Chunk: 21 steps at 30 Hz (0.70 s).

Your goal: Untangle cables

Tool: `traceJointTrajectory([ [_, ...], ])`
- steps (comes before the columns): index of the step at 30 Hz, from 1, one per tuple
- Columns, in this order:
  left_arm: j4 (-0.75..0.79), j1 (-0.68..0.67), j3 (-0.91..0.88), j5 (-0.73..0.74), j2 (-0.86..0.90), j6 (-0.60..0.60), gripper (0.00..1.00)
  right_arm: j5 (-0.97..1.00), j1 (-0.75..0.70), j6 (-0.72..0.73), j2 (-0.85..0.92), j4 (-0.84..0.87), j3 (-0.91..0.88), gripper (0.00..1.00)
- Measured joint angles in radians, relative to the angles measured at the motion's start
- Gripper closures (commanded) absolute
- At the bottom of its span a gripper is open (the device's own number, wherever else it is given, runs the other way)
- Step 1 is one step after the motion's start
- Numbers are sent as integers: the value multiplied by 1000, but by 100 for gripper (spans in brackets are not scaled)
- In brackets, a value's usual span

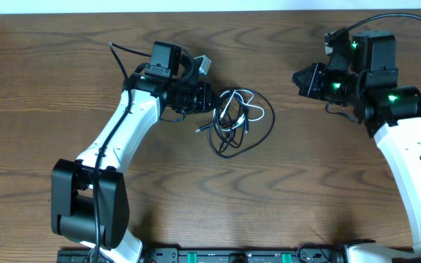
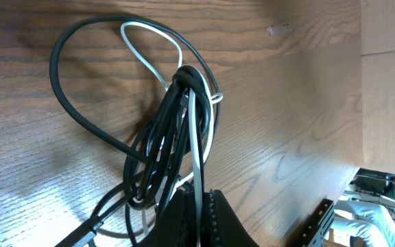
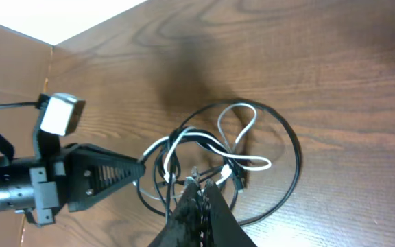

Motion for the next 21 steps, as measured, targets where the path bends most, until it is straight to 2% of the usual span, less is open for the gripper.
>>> traceJointTrajectory([
  [5,1,0,0,16,0,-3,93,-4,40,-20,40,-14,0,75],
  [8,0,0,0,35,0,-26,93,-8,80,-21,76,-6,0,70],
  [21,-2,0,0,86,0,-240,93,-19,224,0,279,113,0,70],
])
